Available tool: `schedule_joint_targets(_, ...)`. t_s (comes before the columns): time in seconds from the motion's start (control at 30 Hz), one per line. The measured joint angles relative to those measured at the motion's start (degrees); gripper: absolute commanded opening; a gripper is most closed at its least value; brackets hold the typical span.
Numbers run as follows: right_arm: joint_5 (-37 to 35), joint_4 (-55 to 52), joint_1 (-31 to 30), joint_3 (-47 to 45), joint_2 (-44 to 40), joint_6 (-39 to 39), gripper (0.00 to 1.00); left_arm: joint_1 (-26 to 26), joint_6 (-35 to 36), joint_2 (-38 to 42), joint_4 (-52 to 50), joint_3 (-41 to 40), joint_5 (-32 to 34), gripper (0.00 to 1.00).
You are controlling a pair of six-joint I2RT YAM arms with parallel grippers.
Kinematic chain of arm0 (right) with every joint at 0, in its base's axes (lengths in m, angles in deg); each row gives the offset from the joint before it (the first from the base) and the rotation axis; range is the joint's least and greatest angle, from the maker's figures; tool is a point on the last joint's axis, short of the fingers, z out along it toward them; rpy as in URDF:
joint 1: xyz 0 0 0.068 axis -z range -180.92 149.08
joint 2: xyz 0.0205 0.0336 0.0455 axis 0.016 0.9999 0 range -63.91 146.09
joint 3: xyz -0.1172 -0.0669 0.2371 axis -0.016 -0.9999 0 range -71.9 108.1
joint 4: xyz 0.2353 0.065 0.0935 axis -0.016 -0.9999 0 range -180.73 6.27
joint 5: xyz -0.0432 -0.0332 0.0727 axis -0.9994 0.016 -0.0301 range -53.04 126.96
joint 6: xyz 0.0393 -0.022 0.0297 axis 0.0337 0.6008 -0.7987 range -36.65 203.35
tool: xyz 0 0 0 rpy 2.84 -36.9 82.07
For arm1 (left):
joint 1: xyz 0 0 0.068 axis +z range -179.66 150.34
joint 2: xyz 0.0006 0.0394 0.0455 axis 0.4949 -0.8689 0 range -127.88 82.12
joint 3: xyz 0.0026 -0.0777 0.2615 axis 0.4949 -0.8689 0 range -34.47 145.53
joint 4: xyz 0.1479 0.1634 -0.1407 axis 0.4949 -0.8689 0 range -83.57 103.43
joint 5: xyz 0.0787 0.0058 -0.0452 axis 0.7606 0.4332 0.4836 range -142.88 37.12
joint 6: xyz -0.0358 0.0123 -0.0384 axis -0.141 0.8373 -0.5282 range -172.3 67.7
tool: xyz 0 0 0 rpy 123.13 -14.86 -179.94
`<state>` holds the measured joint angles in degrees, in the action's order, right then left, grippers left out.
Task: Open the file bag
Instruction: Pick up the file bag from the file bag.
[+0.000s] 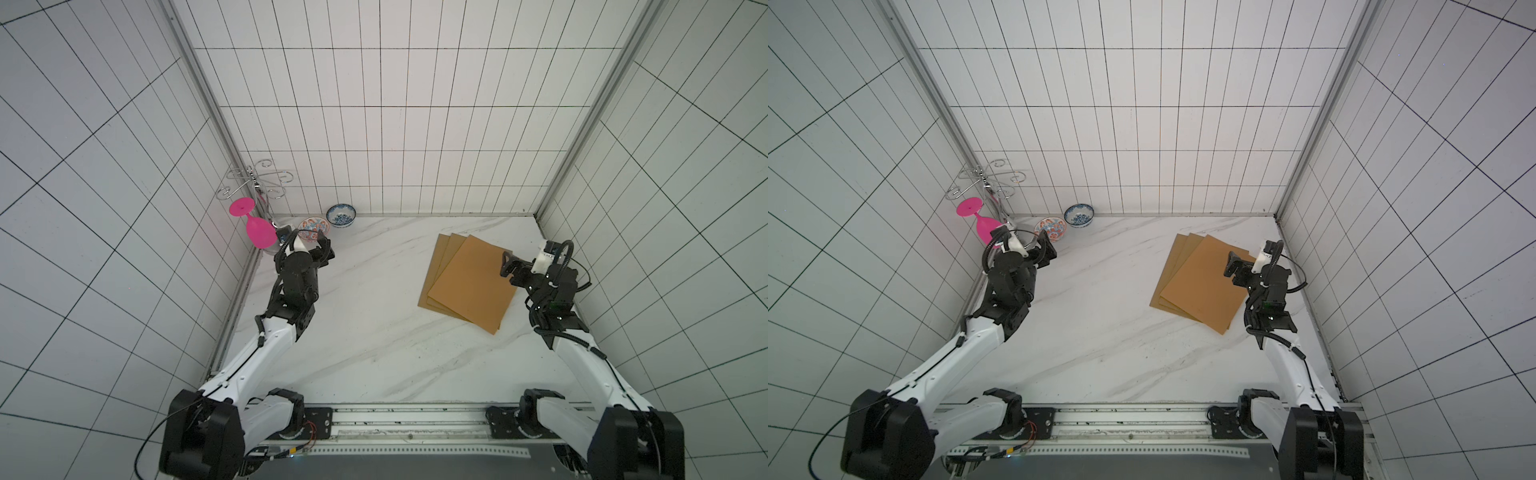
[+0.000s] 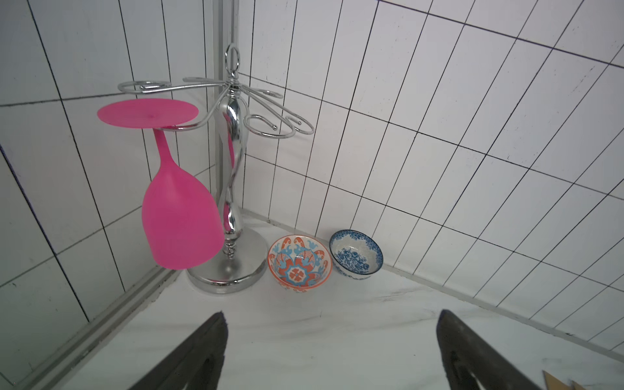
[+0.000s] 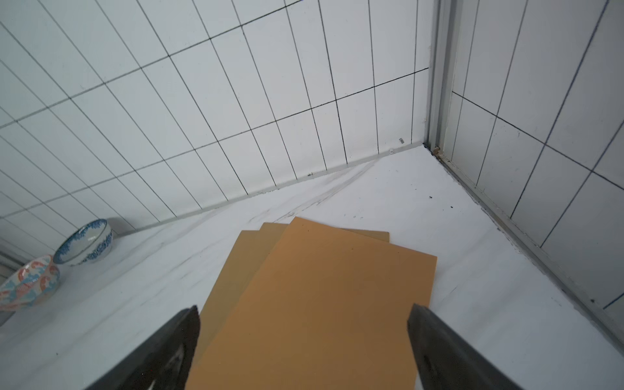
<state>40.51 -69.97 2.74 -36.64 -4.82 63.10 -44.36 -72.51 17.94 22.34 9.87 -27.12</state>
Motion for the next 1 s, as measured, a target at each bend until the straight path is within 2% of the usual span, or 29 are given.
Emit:
schedule_joint_targets(0.17,-2.23,-14.21,0.00,6.69,-0.15,-12.24,0.98,-3.56,-7.93,0.04,-11.58,3.26,-4.66,0.97)
schedule_joint_targets(0.3,-0.90,-21.86,0.04,7.26,0.24,-17.38,1.00,-12.50,-9.46,-2.45,-18.08,5.66,-7.23,0.97)
schedule_joint_targets(0.33,0.00,-23.78,0.09,7.91,0.90,-17.88,0.98,-14.95,-9.33,-3.93,-18.62,7.02,-8.00,0.97)
schedule_joint_targets(0.4,2.12,-27.43,0.11,9.92,2.82,-18.43,0.91,-19.34,-8.72,-7.76,-18.97,10.25,-10.62,0.97)
schedule_joint_targets(0.53,5.97,-31.74,1.03,13.40,6.56,-18.60,0.89,-23.98,-7.32,-17.62,-17.62,17.31,-16.98,0.96)
schedule_joint_targets(0.7,11.78,-34.34,5.44,14.86,11.06,-18.67,0.89,-25.97,-6.12,-32.48,-16.44,28.68,-25.94,0.90)
schedule_joint_targets(0.8,14.01,-35.19,7.54,14.86,13.27,-18.99,0.85,-26.69,-6.08,-39.76,-16.59,34.97,-30.73,0.88)
schedule_joint_targets(1.0,17.99,-35.26,10.21,14.78,17.81,-19.61,0.79,-28.61,-5.27,-52.89,-17.99,47.56,-38.16,0.76)
